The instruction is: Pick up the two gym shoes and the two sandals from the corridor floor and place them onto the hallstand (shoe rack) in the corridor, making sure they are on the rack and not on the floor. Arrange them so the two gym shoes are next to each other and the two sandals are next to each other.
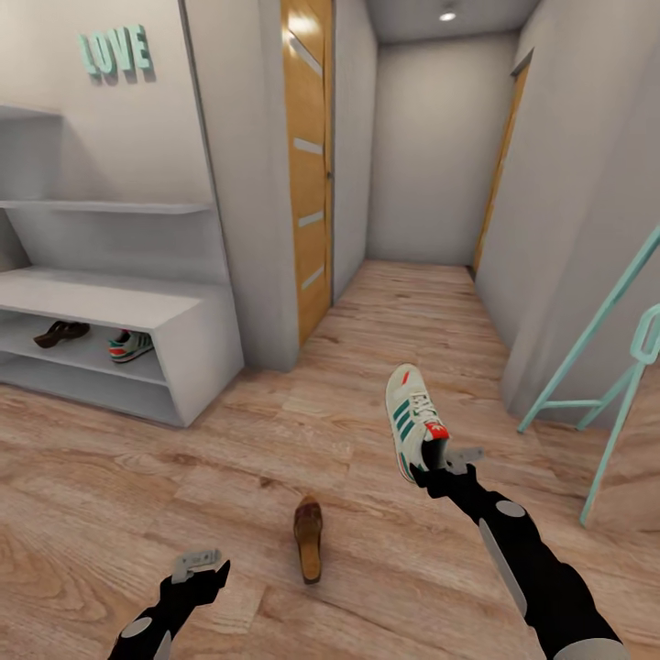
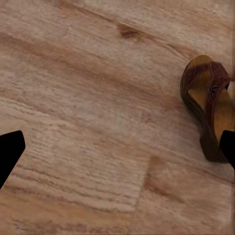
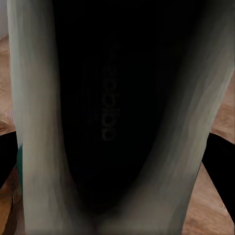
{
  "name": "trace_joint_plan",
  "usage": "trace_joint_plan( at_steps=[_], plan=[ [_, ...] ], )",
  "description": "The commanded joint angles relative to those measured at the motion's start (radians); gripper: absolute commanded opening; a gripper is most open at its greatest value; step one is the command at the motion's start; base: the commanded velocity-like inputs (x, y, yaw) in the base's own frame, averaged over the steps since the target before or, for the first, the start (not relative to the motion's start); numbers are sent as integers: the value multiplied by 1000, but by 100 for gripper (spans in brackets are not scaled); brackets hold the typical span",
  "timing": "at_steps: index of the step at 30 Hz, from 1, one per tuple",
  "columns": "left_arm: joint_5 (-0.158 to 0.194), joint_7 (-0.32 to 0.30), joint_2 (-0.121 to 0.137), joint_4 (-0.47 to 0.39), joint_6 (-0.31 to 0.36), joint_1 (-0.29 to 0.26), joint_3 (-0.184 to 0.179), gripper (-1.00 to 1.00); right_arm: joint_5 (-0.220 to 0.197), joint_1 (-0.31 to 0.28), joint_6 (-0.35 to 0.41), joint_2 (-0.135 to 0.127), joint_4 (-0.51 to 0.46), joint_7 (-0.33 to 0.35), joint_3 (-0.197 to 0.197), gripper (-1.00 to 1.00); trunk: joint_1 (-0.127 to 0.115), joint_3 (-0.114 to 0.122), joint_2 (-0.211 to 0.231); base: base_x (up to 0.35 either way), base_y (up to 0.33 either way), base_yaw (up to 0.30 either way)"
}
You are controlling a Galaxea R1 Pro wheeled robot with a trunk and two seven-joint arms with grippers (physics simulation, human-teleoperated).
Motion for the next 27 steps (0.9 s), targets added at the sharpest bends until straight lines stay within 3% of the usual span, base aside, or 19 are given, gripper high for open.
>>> trace_joint_plan(
  at_steps=[1,8,18,27],
  plan=[
    [-10,-8,-1,0,-4,-1,8,100,-6,0,6,-1,-1,2,1,-100,0,-1,0,278,-157,0],
    [-13,-11,0,0,12,-1,7,100,1,0,-6,10,12,3,-9,-100,0,-1,0,80,-46,0],
    [-28,45,-9,-1,20,-14,9,100,-12,0,-2,11,-5,4,-9,-100,0,-1,0,0,0,0],
    [-30,96,-14,-15,15,-14,-34,100,-54,-7,34,57,-56,0,-9,-100,0,-1,0,0,0,0]
  ],
)
